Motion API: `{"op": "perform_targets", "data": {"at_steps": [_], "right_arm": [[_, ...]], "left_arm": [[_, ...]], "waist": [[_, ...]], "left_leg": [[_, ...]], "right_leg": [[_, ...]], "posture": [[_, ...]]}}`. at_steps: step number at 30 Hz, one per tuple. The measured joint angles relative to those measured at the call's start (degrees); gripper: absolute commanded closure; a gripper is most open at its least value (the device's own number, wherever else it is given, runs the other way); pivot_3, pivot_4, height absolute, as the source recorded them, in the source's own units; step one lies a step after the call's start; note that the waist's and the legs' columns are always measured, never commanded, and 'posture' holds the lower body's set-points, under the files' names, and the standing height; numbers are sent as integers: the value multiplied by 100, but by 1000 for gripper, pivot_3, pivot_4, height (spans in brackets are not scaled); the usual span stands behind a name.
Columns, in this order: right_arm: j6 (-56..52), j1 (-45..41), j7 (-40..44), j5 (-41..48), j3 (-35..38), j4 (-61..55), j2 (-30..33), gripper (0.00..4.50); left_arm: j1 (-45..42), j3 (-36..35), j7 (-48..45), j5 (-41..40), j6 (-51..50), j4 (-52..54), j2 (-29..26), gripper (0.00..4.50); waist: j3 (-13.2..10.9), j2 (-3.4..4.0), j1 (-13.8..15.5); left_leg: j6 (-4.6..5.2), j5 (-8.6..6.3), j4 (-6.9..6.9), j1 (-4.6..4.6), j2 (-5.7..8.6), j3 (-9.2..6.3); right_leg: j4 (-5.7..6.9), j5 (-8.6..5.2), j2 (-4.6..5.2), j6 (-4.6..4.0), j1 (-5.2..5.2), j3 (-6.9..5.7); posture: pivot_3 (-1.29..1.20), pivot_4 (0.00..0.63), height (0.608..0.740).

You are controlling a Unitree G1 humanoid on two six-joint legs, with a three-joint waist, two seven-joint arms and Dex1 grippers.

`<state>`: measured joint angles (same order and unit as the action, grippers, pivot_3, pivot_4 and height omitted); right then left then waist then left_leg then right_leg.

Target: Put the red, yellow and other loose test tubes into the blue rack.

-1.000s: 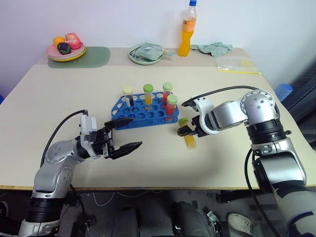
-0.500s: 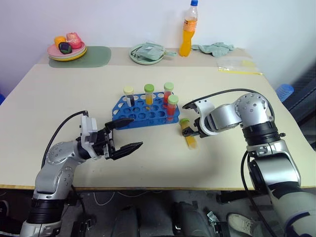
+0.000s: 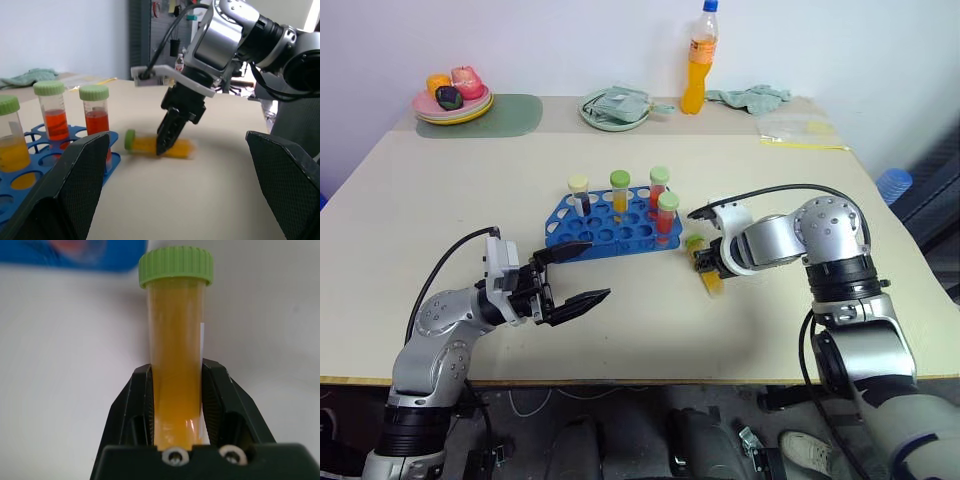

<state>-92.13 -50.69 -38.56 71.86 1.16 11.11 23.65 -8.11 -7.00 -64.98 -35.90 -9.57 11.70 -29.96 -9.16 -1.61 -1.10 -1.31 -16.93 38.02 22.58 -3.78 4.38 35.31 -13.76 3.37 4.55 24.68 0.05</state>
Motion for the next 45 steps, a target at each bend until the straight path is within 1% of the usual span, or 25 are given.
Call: {"op": "perform_targets", "data": {"at_steps": [2, 3, 5, 7, 10, 12, 14, 16, 17, 19, 21, 22, 24, 28, 32, 35, 39, 42, 45], "right_arm": [[0, 346, 35, -21, 317, -645, 94, 3675], [8, 678, 153, 39, 444, -1103, 253, 3675], [167, 1539, 635, 21, 558, -2172, 626, 3675], [456, 2272, 1152, -11, 666, -3025, 751, 3675], [1719, 3043, 2249, -590, 618, -4045, 694, 3675], [2627, 3293, 2689, -1046, 630, -4342, 379, 3675], [3657, 3466, 3199, -1769, 433, -4477, 162, 3675], [4650, 3501, 3770, -2299, 299, -4465, -231, 3675], [5099, 3499, 4072, -2537, 144, -4470, -335, 3675], [6195, 3497, 4738, -3352, -425, -4431, -410, 3675], [6990, 3494, 5187, -3815, -777, -4177, -811, 3675], [7323, 3484, 5357, -3965, -908, -3930, -1083, 3675], [7865, 3285, 5574, -4366, -1143, -3297, -1359, 3675], [8827, 2684, 5875, -5081, -1269, -2107, -1748, 3675], [9586, 2443, 6060, -5534, -1406, -1025, -2202, 3675], [10125, 2421, 6170, -5938, -1561, -376, -2369, 3675], [10658, 2304, 6218, -6251, -1634, 342, -2618, 3675], [11028, 2039, 6051, -6500, -1606, 997, -2774, 3675], [11430, 1854, 5832, -6787, -1514, 1544, -2782, 3675]], "left_arm": [[15, -16, 22, -4, -4, 71, -34, 0], [27, -37, 29, -13, -8, 98, -47, 0], [83, -89, 27, -38, -14, 125, -121, 0], [80, -148, 15, -90, -17, 112, -168, 0], [-40, -181, -76, -108, 2, -16, -202, 0], [-110, -205, -147, -103, 55, -230, -210, 0], [-222, -250, -213, -101, 122, -482, -213, 0], [-394, -295, -287, -100, 159, -675, -238, 0], [-465, -296, -328, -98, 172, -728, -248, 0], [-604, -296, -414, -89, 234, -878, -251, 0], [-658, -296, -497, -83, 242, -1041, -260, 0], [-684, -295, -528, -82, 241, -1123, -261, 0], [-703, -300, -586, -82, 242, -1176, -271, 0], [-662, -332, -632, -83, 247, -1173, -352, 0], [-565, -386, -599, -85, 240, -1142, -380, 0], [-484, -428, -585, -85, 240, -1071, -389, 0], [-416, -494, -584, -86, 239, -1054, -397, 0], [-405, -504, -578, -85, 232, -1045, -397, 0], [-397, -504, -546, -85, 221, -994, -396, 0]], "waist": [[1, -1, 45], [3, -4, 65], [3, -2, 70], [3, -2, 35], [1, 3, -32], [2, 2, -46], [1, 3, -25], [0, 3, -12], [0, 5, -7], [1, 5, 5], [3, 1, 2], [3, 0, 2], [1, 3, 0], [0, 4, 1], [0, 5, 2], [0, 5, 5], [0, 5, -6], [-1, 6, -13], [-1, 6, -9]], "left_leg": [[3, -2, -2, 7, 0, -6], [6, -4, -3, 12, 2, -9], [17, -11, -5, 19, 6, -8], [23, -14, -4, 18, 8, -3], [25, -15, -3, -7, 5, 4], [24, -14, -2, -19, -3, -3], [24, -14, -2, -20, -4, -9], [25, -14, -2, -18, -5, -10], [25, -14, -3, -17, -5, -9], [25, -15, -3, -14, -5, -8], [25, -15, -3, -15, -4, -7], [25, -14, -3, -15, -4, -7], [23, -13, 2, -15, -4, -3], [19, -11, 4, -17, -3, -3], [18, -11, 2, -17, -4, -2], [17, -10, 2, -17, -3, -1], [9, -6, 2, -19, -3, 0], [7, -5, 2, -22, -3, 0], [6, -5, 2, -21, -3, 1]], "right_leg": [[-7, 0, 2, 0, -1, -6], [-12, 0, 6, 0, -3, -9], [-22, -1, 15, 0, -2, -12], [-26, 0, 17, 2, -2, -10], [-22, 1, 5, 6, -8, 1], [-19, 1, -12, 4, -18, 0], [-12, 1, -19, 1, -14, -1], [-11, 1, -23, 1, -12, 0], [-12, 1, -24, 1, -12, 1], [-15, 1, -23, 2, -12, 1], [-15, 1, -22, 2, -13, 1], [-13, 1, -22, 2, -14, 1], [-11, 2, -19, 1, -14, 1], [-7, 2, -16, -1, -14, 0], [-2, 2, -16, 0, -13, 0], [-2, 2, -13, 0, -13, 0], [4, 3, -12, -1, -13, 0], [9, 3, -12, -1, -13, 0], [9, 3, -11, -1, -13, 0]], "posture": [[0, 150, 740], [0, 150, 740], [0, 150, 740], [0, 150, 740], [0, 150, 740], [0, 150, 740], [0, 150, 740], [0, 150, 740], [0, 150, 740], [0, 150, 740], [0, 150, 740], [0, 150, 740], [0, 150, 740], [0, 150, 740], [0, 150, 740], [0, 150, 740], [0, 150, 740], [0, 150, 740], [0, 150, 740]]}}
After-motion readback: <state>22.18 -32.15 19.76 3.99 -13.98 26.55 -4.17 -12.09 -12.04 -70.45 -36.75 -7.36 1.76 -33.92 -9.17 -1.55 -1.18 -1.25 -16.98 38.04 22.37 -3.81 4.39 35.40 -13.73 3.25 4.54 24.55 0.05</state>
